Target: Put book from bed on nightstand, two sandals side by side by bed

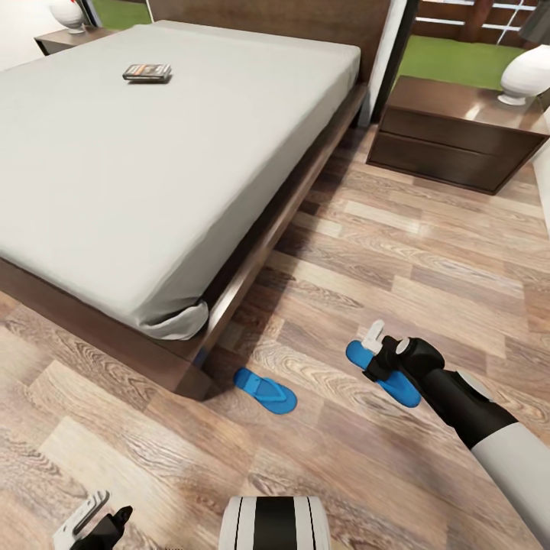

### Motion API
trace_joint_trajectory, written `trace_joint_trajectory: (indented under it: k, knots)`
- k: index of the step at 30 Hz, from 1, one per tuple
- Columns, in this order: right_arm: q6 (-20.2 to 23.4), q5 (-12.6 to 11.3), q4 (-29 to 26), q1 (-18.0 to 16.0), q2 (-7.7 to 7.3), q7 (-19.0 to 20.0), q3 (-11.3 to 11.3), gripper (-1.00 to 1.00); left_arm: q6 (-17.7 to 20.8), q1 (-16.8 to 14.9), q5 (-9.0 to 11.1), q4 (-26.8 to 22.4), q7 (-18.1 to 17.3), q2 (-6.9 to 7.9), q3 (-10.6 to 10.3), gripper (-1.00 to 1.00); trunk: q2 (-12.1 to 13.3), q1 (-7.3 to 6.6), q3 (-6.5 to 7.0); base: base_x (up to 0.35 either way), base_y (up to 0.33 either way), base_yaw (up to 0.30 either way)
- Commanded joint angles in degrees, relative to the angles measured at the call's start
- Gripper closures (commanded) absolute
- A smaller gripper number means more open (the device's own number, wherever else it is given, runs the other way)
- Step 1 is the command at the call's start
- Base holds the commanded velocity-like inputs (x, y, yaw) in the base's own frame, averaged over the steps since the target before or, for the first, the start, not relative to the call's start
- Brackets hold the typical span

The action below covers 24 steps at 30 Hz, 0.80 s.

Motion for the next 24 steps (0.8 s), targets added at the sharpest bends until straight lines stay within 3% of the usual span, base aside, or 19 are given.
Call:
trace_joint_trajectory:
  k: [1, 7, 14, 24]
  knots:
    - [-0.1, 0.6, 0.1, 0.0, -0.04, 0.5, 0.1, 1.00, 0.1, 0.0, 0.3, -0.1, 0.3, -0.01, 0.4, -1.00, 0.0, -0.01, -0.01, 0.005, -0.004, 0.175]
    - [-0.6, 0.6, 0.7, -0.3, 0.04, 0.5, 0.0, 1.00, 0.3, 0.0, 0.4, -0.1, 0.3, -0.14, 1.9, -1.00, 0.0, -0.01, 0.09, 0.002, -0.002, 0.227]
    - [-1.2, 0.6, 2.2, -0.7, 0.06, 0.6, -0.1, 1.00, 0.4, 0.0, 0.5, -0.1, 0.3, 0.02, 2.3, -1.00, 0.0, -0.01, 0.13, 0.000, 0.000, 0.269]
    - [-5.5, 0.5, 6.7, -0.9, 0.22, 0.6, -0.1, 1.00, 0.7, 0.2, 0.3, -0.2, 0.3, -0.18, 3.9, -1.00, 0.0, -0.01, 0.13, 0.000, 0.000, 0.280]
